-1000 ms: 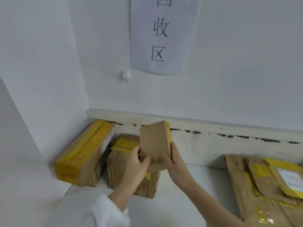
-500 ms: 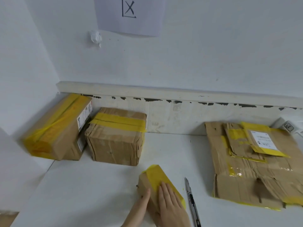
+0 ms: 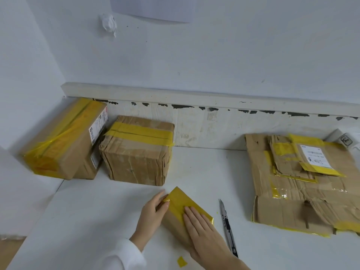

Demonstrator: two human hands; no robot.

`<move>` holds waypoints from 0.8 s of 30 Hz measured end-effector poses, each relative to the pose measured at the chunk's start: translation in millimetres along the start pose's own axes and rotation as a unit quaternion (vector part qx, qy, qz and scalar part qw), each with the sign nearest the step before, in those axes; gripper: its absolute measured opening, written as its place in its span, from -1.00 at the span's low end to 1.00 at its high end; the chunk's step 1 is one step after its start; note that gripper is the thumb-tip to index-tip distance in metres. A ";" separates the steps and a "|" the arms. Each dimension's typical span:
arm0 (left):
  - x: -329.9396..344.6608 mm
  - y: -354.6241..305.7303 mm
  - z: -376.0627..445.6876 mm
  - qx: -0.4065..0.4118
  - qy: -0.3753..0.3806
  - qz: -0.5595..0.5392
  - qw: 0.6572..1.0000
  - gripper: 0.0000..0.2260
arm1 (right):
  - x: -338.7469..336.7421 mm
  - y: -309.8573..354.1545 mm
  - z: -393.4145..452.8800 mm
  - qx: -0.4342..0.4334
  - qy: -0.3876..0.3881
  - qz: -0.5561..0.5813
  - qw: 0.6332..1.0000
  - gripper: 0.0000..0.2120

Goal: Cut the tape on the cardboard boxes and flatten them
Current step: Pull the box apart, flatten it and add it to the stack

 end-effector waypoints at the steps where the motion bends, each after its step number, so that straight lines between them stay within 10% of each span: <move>1: 0.4 1.3 0.4 -0.003 -0.003 0.010 1.000 -0.66 | -2.2 -3.7 -3.0 -0.019 0.007 0.027 0.999 -0.32; 3: 0.8 3.7 1.4 -0.007 -0.007 0.001 1.000 -0.73 | -7.5 -14.5 -6.1 -0.041 -0.023 0.161 0.986 -0.43; 7: -0.3 3.4 1.2 -0.013 -0.016 -0.025 0.999 -0.83 | 1.9 -59.1 -18.9 0.294 -0.182 0.364 0.865 -0.73; 10: 0.3 6.1 -2.3 -0.033 -0.040 -0.048 0.998 -0.91 | 24.8 -84.8 -23.4 0.441 -0.041 0.277 0.853 -0.66; 13: 0.6 12.2 -7.4 -0.064 -0.072 -0.087 0.991 -0.94 | 40.2 -93.0 -27.5 0.456 0.124 0.179 0.863 -0.67; 17: 3.7 15.3 -12.4 -0.078 -0.107 -0.119 0.984 -0.95 | 37.9 -93.0 -19.2 0.455 0.161 0.181 0.857 -0.81; 24: 10.6 12.1 -19.0 -0.079 -0.157 -0.150 0.973 -0.90 | 23.7 -105.7 -16.8 0.483 0.083 0.333 0.805 -0.85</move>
Point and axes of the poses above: each hand's wrist, its own z-axis towards the middle knuckle, its own x-axis out of the palm, y = z × x, the point moved 3 cm from there along z, towards the middle knuckle, and after that the axes turned 3 degrees about z, right-handed, at the moved point
